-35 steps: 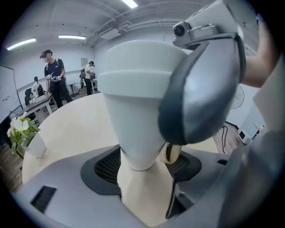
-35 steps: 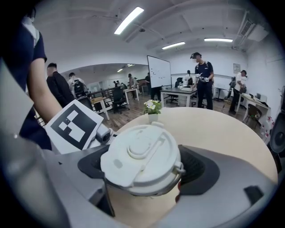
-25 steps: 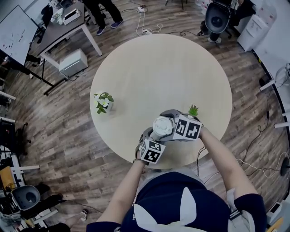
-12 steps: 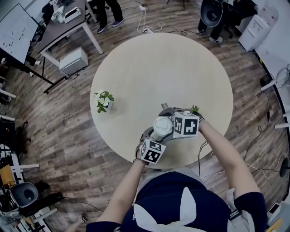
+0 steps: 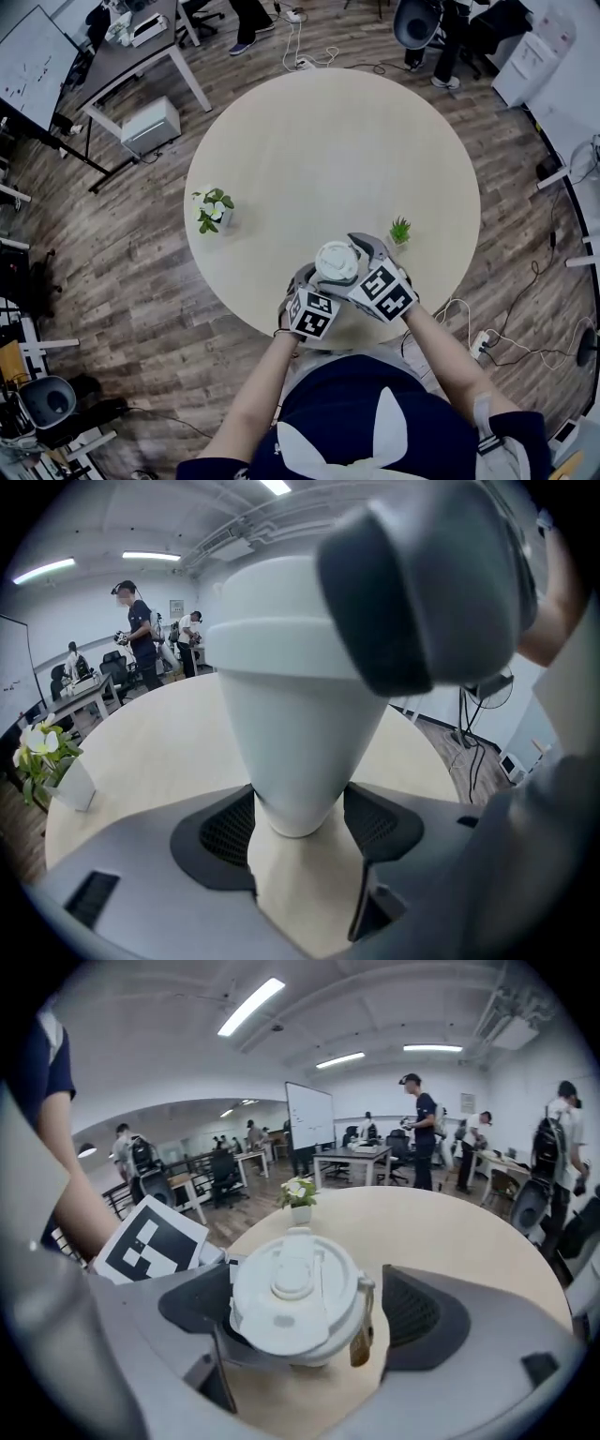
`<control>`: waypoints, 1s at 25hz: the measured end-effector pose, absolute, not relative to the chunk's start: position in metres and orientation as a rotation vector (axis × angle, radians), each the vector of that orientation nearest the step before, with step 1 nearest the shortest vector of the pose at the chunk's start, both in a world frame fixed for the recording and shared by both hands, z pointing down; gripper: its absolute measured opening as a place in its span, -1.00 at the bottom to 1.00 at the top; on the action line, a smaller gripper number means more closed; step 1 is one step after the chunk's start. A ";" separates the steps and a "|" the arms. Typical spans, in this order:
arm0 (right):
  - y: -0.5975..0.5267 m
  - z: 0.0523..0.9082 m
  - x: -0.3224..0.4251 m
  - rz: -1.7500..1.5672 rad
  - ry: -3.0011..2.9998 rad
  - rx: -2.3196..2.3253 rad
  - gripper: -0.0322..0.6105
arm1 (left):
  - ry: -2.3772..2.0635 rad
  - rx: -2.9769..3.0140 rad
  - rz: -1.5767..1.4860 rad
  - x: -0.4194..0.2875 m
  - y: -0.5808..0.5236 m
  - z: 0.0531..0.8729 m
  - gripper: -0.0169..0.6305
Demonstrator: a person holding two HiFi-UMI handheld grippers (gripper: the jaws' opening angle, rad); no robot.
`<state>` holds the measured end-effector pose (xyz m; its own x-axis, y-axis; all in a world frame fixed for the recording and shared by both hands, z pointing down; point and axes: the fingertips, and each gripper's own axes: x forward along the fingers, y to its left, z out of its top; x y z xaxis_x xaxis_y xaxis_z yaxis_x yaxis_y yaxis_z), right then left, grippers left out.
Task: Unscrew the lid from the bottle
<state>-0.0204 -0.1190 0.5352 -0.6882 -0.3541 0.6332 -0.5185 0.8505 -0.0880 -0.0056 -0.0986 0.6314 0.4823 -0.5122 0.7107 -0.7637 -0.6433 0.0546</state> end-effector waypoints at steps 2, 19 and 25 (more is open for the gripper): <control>-0.122 0.538 -0.018 0.380 -2.391 0.752 0.68 | -1.071 2.366 0.955 -0.006 -0.099 0.632 0.00; -0.120 0.547 -0.031 0.201 -2.420 0.528 0.56 | -1.065 2.368 0.969 -0.008 -0.104 0.636 0.00; -0.122 0.542 -0.031 0.251 -2.442 0.451 0.56 | -1.064 2.369 0.970 -0.009 -0.104 0.638 0.00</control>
